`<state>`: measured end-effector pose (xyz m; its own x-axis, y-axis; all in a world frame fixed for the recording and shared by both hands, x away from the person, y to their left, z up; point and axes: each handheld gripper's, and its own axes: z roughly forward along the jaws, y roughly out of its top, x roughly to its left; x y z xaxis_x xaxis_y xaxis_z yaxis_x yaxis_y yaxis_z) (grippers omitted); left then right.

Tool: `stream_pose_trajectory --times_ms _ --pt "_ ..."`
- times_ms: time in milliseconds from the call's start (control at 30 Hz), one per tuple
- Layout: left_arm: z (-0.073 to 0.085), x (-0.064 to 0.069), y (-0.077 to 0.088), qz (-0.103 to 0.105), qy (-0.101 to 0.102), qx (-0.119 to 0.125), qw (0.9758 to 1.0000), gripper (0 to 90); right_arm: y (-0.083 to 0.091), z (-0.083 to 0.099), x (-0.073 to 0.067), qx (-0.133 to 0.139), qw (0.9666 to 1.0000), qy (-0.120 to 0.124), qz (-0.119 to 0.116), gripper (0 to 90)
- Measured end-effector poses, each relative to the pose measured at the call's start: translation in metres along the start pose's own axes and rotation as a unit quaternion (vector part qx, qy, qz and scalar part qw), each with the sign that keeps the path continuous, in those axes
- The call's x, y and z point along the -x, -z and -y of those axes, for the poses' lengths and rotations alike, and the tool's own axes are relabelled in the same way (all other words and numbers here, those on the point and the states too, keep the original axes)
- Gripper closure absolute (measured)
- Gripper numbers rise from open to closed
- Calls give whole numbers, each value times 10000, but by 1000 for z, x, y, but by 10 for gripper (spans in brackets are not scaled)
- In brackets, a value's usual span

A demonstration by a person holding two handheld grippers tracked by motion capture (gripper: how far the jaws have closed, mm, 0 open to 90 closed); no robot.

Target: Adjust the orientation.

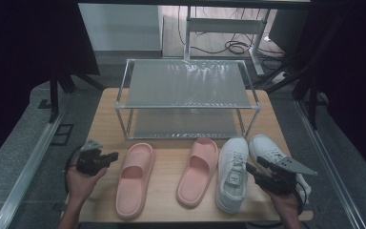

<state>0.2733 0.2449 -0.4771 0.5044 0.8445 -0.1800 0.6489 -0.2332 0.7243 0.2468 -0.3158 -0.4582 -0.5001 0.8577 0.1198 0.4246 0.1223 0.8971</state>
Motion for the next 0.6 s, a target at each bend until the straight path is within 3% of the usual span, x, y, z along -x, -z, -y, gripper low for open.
stream_pose_trajectory --times_ms 33,100,133,233,300,333,533,600 --pt "0 0 0 0 0 0 10000 892 1 0 0 7 10000 10 9 440" --pt "7 14 5 80 -101 -43 9999 892 1 0 0 21 10000 17 11 440" --pt "14 26 8 61 -252 -104 9996 892 2 -1 -1 30 10000 19 8 440" --pt "22 39 12 113 -329 -59 9994 894 3 -2 -2 47 10000 31 9 441" --pt "23 41 12 113 -351 -52 9993 896 2 -2 -2 48 10000 31 8 440" --pt "26 43 8 -28 -449 -156 9989 896 2 -2 -2 40 10000 24 -2 440" --pt "23 45 -7 -41 -474 -304 9984 897 -1 -1 -2 5 10000 43 -14 440" --pt "21 42 -14 -153 -488 -379 9980 897 0 -1 -1 7 10000 37 -9 440"
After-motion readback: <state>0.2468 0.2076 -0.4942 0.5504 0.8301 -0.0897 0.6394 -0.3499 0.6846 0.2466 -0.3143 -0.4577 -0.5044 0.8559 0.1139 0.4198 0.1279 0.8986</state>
